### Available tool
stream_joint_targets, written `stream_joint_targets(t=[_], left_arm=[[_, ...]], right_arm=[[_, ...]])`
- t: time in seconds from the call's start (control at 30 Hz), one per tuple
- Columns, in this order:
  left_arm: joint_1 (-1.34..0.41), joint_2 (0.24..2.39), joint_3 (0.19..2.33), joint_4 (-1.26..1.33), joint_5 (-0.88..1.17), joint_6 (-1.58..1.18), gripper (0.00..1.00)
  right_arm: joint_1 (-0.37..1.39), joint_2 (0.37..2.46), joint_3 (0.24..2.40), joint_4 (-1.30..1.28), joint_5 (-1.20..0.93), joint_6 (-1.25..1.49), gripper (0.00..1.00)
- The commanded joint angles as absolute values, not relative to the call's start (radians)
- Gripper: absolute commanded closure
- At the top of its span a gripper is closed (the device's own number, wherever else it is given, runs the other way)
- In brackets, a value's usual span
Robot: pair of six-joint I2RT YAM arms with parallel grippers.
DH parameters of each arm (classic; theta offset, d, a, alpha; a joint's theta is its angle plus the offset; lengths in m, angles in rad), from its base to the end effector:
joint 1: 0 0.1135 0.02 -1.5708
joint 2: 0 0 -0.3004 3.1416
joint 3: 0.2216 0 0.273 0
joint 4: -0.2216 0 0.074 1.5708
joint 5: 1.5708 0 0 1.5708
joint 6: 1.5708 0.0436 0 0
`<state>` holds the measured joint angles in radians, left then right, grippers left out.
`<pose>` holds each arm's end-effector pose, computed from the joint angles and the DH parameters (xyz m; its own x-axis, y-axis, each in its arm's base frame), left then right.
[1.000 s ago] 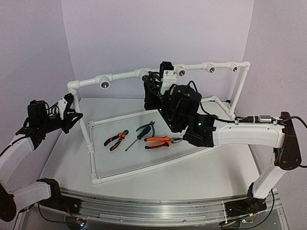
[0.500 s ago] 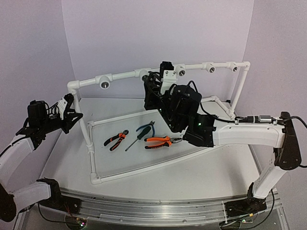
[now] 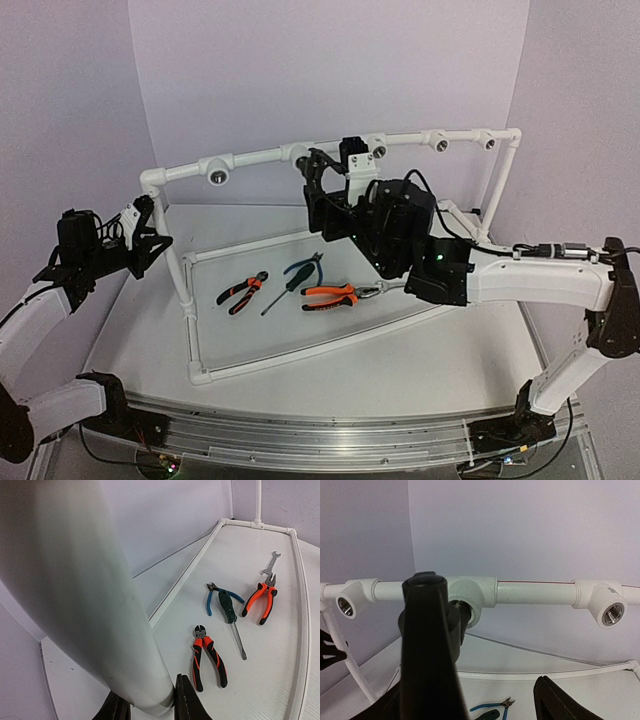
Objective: Install the water faucets
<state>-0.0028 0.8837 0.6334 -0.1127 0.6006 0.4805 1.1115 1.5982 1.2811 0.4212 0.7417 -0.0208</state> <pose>0.2051 -0.0252 0.2989 -0.0696 0.3815 -0.9217 0.6347 0.7298 0.2542 0.2062 0.3505 0.3988 0.0536 0.0738 -0.9958 -0.3620 0.9309 0.0495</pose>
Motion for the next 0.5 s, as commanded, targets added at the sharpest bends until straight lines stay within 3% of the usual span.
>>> stream_joint_targets(t=[0.0, 0.27, 0.47], left_arm=[[-0.037, 0.934, 0.54, -0.44, 0.661, 0.677, 1.0], [-0.038, 0.936, 0.541, -0.439, 0.664, 0.684, 1.0], [-0.038, 0.938, 0.544, -0.435, 0.677, 0.688, 1.0]], right_arm=[[1.115, 1.481, 1.227, 0.341, 0.632, -0.102, 0.17], [1.116, 1.308, 1.22, 0.057, 0.575, -0.169, 0.13], [1.116, 1.319, 1.485, -0.347, 0.555, -0.095, 0.13]])
